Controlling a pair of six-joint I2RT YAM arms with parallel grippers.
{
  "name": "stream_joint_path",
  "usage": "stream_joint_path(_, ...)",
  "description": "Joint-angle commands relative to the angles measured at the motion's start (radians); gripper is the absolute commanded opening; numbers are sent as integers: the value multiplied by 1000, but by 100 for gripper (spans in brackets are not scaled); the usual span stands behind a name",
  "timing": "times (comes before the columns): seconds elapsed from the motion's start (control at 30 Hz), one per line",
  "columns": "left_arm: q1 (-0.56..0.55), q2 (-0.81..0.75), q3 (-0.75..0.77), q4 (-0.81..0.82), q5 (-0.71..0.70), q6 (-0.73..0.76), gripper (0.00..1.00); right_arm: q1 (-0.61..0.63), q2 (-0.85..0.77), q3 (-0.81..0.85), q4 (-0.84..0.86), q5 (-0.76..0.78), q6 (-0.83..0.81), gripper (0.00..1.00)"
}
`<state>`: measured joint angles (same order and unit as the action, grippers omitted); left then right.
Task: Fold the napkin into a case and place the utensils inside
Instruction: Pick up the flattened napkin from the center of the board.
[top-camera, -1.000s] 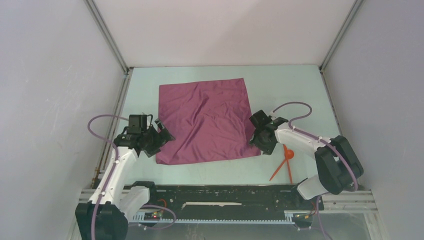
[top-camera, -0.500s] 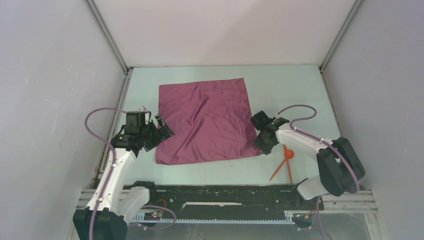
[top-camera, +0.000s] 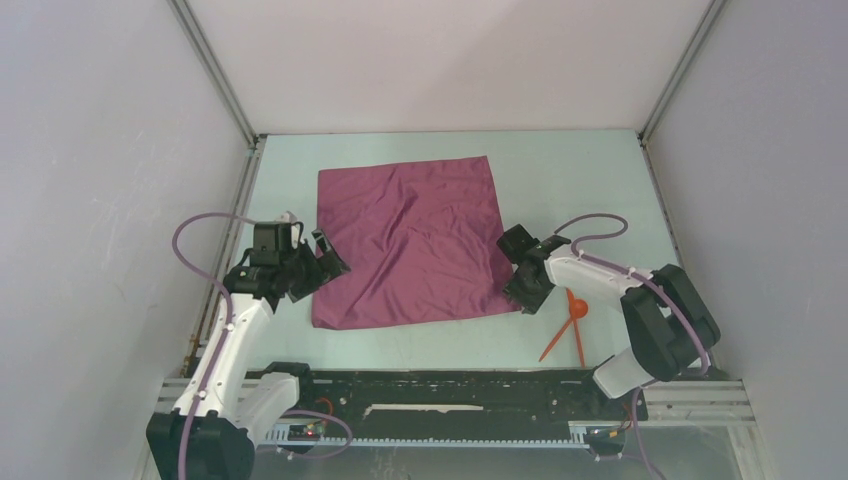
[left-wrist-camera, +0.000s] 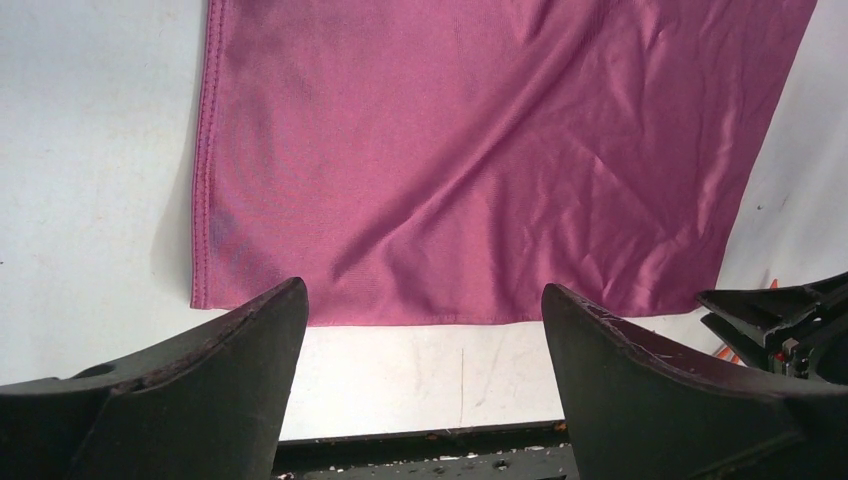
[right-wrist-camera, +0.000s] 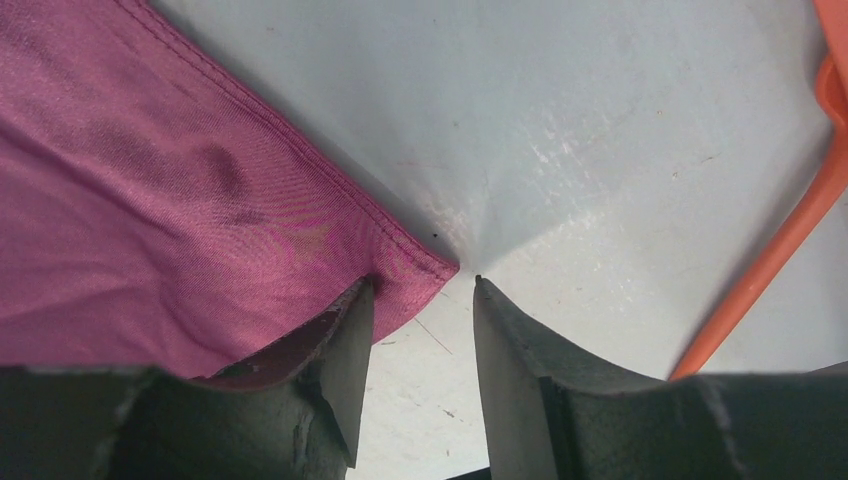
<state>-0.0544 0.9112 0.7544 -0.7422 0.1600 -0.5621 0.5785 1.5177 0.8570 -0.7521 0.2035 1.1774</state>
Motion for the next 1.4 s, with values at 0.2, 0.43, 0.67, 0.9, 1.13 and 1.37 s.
stream_joint_path(0.2, -6, 3, 42, 29, 9, 45, 94, 10, 58, -19, 31, 34, 28, 48)
stream_joint_path(0.43, -5, 9, 44, 32, 16, 44, 94, 3, 69, -62, 94, 48, -13, 46)
stream_joint_path(0.67, -6, 9, 47, 30, 18, 36, 94, 5, 70, -65, 161, 31, -72, 15)
stream_joint_path(0.9, -7, 65, 39, -134, -209, -75, 93, -10, 26, -48, 133, -33, -73, 0)
stream_joint_path(1.13, -30, 40, -68, -210, -280, -345, 87, -58, -41, 17, 2, -51, -27, 0)
stream_joint_path(1.37, -74, 48, -130, -230, -324, -498, 69, -64, -92, 19, 20, -32, -63, 0)
